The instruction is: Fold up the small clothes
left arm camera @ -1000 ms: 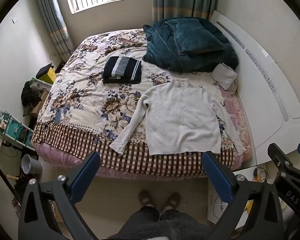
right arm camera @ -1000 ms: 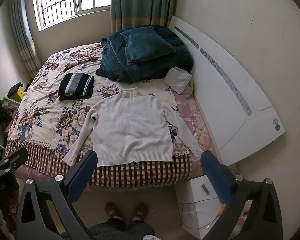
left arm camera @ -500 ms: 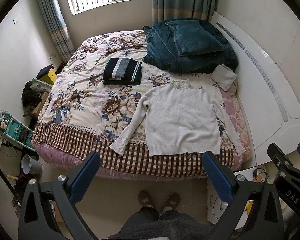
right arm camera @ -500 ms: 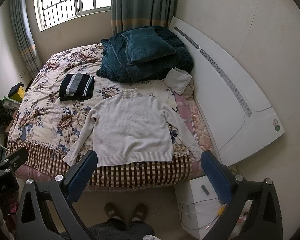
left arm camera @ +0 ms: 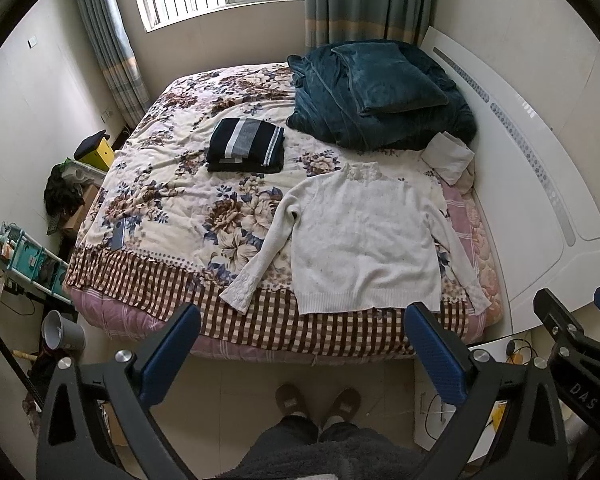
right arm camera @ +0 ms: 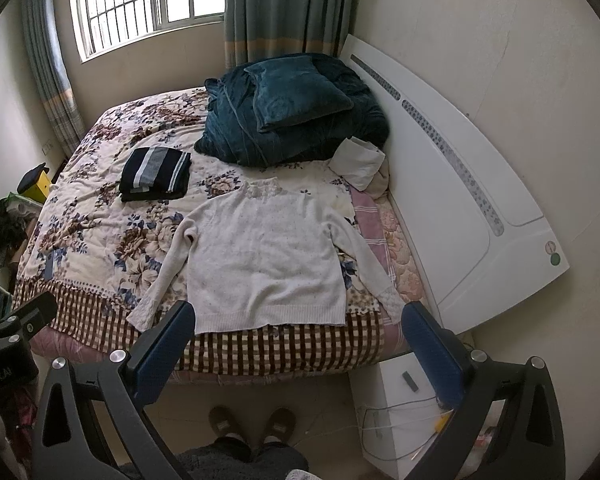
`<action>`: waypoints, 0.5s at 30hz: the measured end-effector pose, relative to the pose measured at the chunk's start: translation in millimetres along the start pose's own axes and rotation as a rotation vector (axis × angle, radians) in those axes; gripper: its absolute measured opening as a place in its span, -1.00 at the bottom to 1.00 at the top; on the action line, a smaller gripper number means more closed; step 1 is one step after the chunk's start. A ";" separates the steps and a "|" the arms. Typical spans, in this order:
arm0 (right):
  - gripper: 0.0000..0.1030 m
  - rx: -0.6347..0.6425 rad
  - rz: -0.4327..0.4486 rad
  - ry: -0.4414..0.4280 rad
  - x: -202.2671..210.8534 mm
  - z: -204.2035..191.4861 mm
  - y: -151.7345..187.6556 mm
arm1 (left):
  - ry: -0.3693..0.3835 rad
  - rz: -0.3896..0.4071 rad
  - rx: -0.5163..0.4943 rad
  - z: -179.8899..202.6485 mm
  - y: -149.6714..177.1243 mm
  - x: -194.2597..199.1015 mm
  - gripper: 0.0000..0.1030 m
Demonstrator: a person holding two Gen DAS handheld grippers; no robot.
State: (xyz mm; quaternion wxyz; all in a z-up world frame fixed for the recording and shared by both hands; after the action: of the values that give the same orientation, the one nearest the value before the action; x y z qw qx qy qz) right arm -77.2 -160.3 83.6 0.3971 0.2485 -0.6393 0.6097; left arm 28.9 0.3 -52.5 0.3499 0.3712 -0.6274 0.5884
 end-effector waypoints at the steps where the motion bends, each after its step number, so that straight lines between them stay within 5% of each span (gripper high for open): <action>1: 1.00 0.000 0.000 0.000 -0.2 0.3 0.0 | 0.000 0.000 -0.001 0.0 0.0 -0.1 1.00; 15: 1.00 0.001 0.006 -0.001 0.6 -0.2 1.7 | 0.001 0.007 -0.001 0.3 -6.1 3.2 1.00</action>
State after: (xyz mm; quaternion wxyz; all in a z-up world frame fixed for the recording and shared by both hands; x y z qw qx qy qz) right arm -78.9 -159.8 83.0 0.3949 0.2472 -0.6398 0.6112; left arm 32.7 -0.4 -46.8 0.3483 0.3687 -0.6286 0.5896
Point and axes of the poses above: each gripper's, at about its wrist camera, not at the fingertips, and x roughly against the way its jaws point, z to its right, y to its underside, the point moved 6 cm from there along -x, roughly the way its jaws point, and after that the axes turned 3 degrees about -y, right-handed, at the moved point
